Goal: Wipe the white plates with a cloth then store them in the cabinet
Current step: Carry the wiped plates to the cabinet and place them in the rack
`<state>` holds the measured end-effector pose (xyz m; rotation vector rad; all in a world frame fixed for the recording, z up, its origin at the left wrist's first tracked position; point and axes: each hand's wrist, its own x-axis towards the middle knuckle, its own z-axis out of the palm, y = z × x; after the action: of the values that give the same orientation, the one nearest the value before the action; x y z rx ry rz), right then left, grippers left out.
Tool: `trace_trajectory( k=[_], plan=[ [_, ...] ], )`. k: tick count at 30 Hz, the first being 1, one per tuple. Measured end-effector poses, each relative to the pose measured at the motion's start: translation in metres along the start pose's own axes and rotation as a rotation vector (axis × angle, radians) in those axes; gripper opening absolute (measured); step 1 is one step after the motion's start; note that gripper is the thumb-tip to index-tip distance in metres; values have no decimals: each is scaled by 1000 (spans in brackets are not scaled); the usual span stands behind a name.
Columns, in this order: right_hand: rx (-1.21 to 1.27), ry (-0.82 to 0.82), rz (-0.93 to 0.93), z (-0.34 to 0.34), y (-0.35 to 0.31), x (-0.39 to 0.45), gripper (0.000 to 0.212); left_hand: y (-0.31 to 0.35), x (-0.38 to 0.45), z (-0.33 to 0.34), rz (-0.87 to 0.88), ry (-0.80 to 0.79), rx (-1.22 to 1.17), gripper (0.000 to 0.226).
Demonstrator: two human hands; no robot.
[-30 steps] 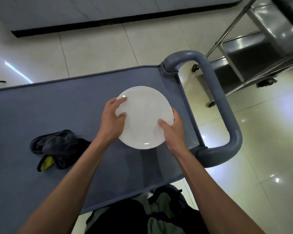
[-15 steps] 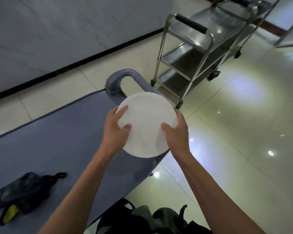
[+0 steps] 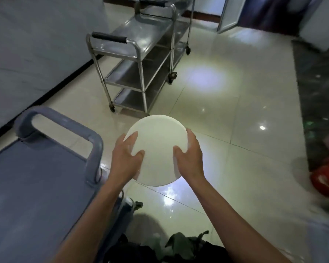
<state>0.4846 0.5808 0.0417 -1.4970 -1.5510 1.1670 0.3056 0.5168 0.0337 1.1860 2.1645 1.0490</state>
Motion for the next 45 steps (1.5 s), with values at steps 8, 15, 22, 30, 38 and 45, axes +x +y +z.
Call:
trace_trajectory(
  k=[8,15,22,30,38,45],
  plan=[
    [47,292,102,-105,53,1,64,73,-3,109,185,-189,-7,55],
    [60,555,236,-180,95,7,64,125,11,210,288,-457,-48,53],
    [33,761,362,-245,119,44,64,182,40,306,411,-691,-76,53],
    [100,936,452,-294,140,75,63,239,68,392,522,-889,-58,58],
    [207,1234,544,-341,163,41,65,293,19,455,671,-1134,-16,53],
    [234,1386,620,-401,210,-24,66,332,-71,517,845,-1255,125,56]
  ],
)
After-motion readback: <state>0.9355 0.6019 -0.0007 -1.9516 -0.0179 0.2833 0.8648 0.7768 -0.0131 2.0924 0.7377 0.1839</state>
